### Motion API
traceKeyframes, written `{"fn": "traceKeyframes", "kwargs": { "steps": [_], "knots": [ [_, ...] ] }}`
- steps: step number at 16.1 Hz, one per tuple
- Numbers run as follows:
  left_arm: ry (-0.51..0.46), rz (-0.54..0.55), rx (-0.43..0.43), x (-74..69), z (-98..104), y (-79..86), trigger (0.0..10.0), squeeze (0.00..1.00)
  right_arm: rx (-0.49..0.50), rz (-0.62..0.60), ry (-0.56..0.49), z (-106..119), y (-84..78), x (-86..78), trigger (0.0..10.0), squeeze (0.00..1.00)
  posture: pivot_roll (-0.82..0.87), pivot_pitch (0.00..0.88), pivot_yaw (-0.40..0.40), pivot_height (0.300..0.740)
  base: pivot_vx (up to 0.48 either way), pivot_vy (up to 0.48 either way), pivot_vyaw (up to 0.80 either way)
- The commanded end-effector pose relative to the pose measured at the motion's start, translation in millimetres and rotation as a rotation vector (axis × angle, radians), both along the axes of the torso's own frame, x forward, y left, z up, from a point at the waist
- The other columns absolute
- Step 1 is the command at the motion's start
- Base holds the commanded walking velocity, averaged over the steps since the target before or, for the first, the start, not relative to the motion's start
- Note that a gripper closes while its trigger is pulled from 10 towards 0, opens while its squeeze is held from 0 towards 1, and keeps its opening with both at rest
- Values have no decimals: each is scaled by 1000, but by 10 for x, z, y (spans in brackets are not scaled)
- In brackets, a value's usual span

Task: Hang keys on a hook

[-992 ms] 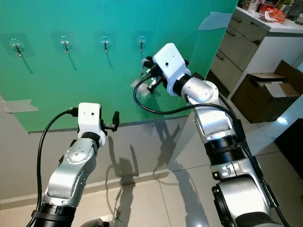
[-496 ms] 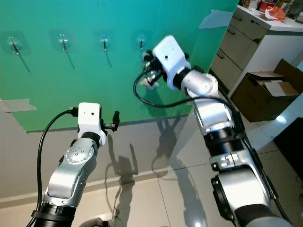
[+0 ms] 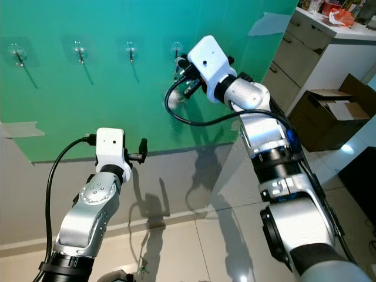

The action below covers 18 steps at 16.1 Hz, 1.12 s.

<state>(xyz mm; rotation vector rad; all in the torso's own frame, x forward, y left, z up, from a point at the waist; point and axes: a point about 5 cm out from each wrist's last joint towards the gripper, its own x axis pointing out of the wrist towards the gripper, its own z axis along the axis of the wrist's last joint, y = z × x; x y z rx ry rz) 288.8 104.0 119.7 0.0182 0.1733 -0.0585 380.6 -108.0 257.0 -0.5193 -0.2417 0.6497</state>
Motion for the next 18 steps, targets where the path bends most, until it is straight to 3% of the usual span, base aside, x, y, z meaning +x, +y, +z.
{"fn": "traceKeyframes", "kwargs": {
  "steps": [1,8,18],
  "knots": [
    [9,-12,-36,-33,-22,-113,10000,0,-17,-19,-34,101,-45,47,0,0,-99,0,-98,723,0,0,0],
    [8,-3,-37,-66,-15,-93,10000,0,-33,-34,-55,140,-43,155,0,0,-83,0,-107,723,0,0,0],
    [16,16,-36,-131,-30,-74,10000,0,-53,-45,-27,8,-14,241,0,0,-56,0,-127,723,0,0,0]
  ]
}}
